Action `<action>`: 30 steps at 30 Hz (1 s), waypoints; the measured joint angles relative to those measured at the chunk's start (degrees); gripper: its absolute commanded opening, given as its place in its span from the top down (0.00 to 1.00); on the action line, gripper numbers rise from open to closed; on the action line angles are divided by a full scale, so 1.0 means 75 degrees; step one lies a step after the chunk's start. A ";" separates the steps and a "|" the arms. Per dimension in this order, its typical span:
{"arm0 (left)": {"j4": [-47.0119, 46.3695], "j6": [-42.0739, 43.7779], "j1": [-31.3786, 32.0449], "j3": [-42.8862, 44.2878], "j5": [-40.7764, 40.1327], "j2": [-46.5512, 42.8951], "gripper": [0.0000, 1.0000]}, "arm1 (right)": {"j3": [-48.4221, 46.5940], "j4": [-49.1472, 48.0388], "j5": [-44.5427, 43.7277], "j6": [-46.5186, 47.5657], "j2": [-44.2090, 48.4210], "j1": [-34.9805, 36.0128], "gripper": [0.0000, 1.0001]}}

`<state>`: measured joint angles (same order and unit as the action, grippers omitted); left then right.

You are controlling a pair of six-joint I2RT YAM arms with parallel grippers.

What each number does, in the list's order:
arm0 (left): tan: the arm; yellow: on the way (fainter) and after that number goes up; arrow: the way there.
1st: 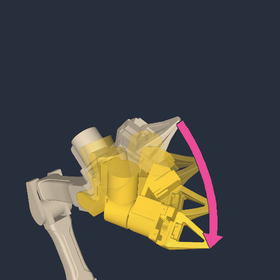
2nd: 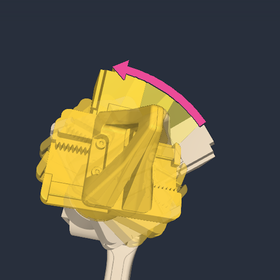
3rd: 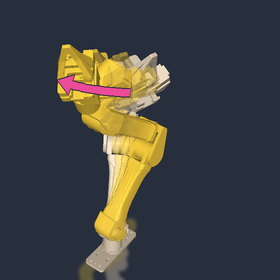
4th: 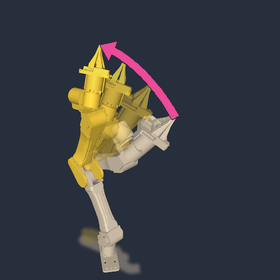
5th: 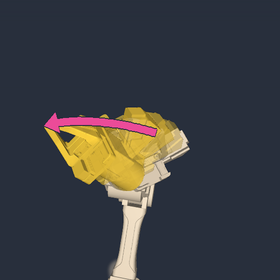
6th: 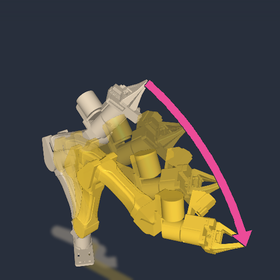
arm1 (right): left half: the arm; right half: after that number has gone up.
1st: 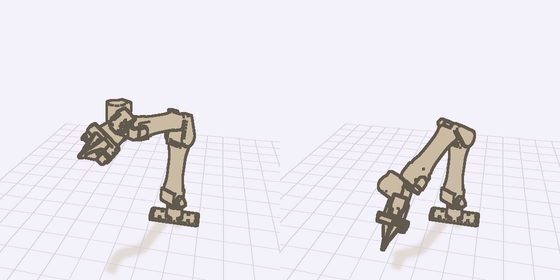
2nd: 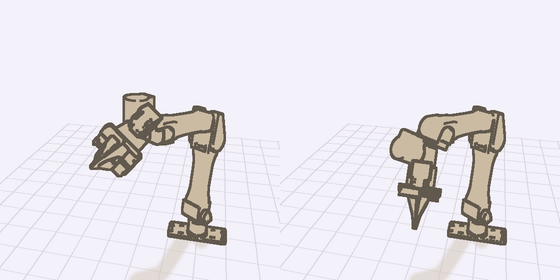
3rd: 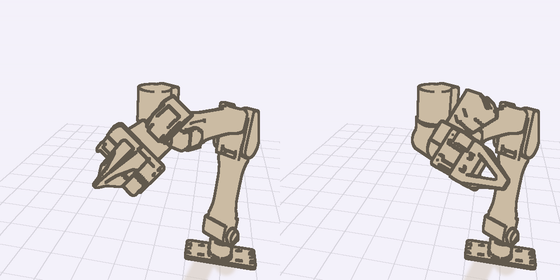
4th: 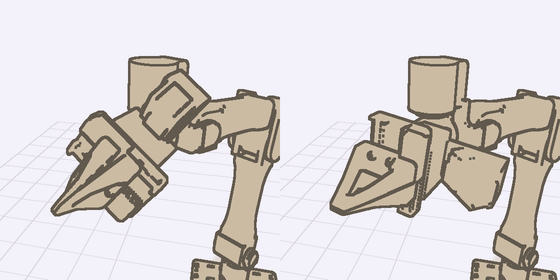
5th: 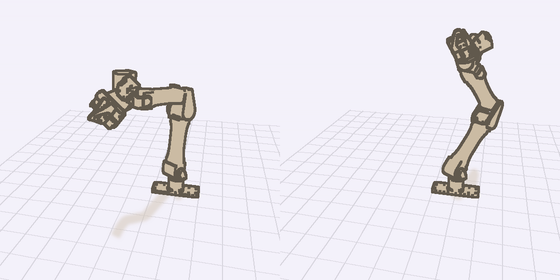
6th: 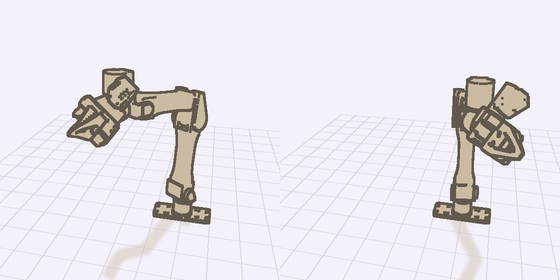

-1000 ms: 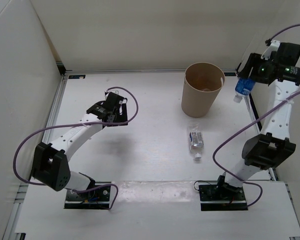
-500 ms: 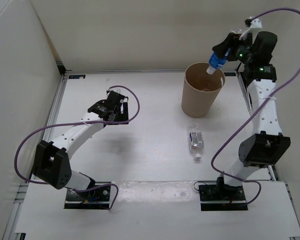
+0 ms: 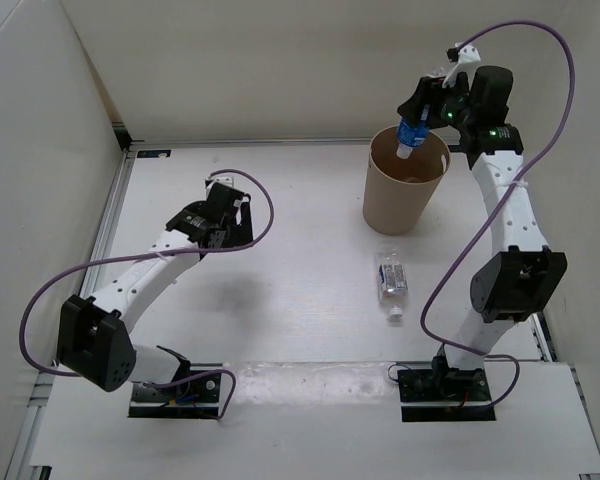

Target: Put the plastic bottles in the bin

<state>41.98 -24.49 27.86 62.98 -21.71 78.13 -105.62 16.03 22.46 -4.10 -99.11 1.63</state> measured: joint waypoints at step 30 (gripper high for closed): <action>-0.0501 0.0723 -0.0551 -0.1274 0.0210 -0.1215 0.00 | 0.5998 0.2623 0.1577 0.4768 0.5056 0.2282 0.10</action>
<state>38.22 -19.07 23.73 53.43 -20.14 69.01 -60.64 35.70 34.28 31.66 -61.19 18.74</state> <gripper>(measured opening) 0.998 0.901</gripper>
